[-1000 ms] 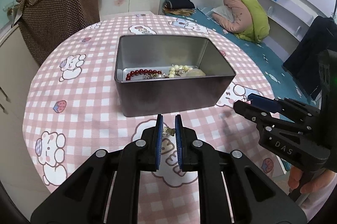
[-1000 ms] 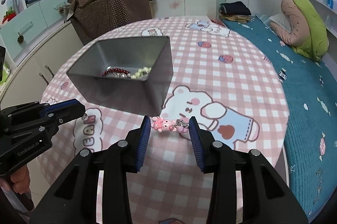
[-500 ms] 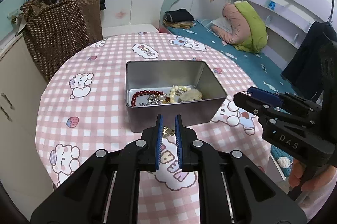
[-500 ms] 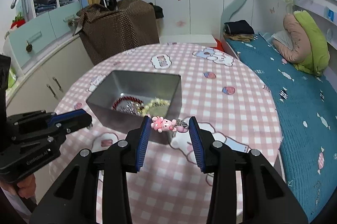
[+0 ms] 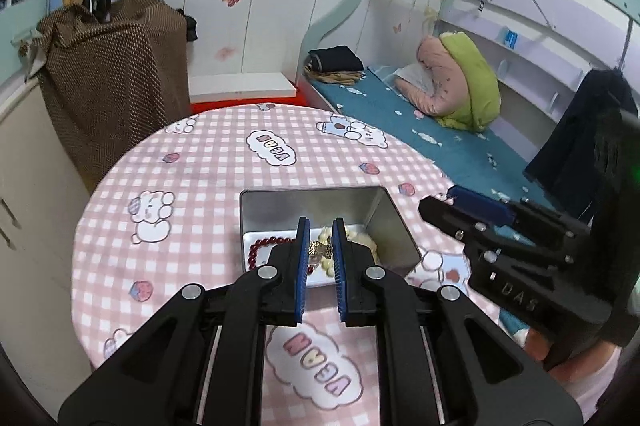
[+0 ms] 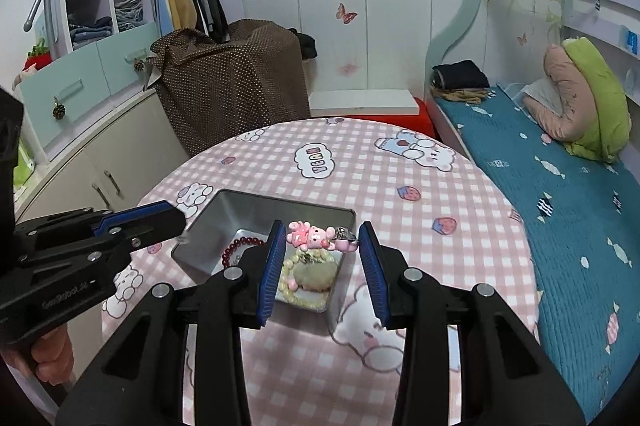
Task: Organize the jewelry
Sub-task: 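Carry both pieces into the tin and open both tools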
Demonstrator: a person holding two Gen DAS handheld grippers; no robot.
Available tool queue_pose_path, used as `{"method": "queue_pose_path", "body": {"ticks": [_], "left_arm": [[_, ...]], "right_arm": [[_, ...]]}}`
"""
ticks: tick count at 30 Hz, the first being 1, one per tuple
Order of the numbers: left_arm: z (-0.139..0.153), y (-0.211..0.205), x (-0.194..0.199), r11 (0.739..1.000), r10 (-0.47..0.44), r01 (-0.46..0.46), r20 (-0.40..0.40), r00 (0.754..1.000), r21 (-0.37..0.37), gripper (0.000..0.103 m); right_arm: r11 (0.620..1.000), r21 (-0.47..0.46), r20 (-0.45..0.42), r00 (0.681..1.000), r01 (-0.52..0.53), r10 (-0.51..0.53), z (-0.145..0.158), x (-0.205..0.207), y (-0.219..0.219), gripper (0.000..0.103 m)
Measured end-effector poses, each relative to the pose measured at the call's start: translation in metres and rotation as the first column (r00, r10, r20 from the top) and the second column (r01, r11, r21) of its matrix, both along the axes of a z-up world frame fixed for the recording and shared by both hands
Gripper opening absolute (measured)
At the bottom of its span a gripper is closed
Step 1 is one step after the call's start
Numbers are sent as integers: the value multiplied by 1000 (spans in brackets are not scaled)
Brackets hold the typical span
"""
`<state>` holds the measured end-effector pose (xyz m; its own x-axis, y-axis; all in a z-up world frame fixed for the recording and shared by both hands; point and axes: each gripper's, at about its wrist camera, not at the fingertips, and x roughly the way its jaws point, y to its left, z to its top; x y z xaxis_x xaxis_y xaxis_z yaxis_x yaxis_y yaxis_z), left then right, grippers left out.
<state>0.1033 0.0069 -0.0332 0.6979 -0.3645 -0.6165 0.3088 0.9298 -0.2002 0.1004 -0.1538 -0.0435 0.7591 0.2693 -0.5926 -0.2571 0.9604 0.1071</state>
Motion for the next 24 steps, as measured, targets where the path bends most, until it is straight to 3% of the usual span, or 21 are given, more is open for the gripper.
{"method": "queue_pose_path", "body": {"ticks": [4, 16, 18, 21, 24], "left_arm": [[-5, 4, 20, 999, 0, -2, -48, 999, -52, 12], [-21, 9, 46, 998, 26, -30, -89, 996, -46, 13], [-20, 10, 47, 999, 33, -37, -89, 995, -36, 22], [-20, 14, 49, 998, 55, -57, -87, 995, -18, 38], [-20, 19, 51, 998, 64, -66, -93, 994, -21, 41]], "right_arm": [[1000, 4, -27, 1000, -16, 16, -6, 14, 4, 36], [997, 13, -64, 995, -70, 70, -15, 30, 14, 39], [999, 12, -58, 997, -49, 49, -11, 30, 11, 54], [1000, 1, -50, 998, -27, 27, -9, 30, 6, 59], [1000, 1, -64, 998, -4, 4, -11, 33, 0, 59]]}}
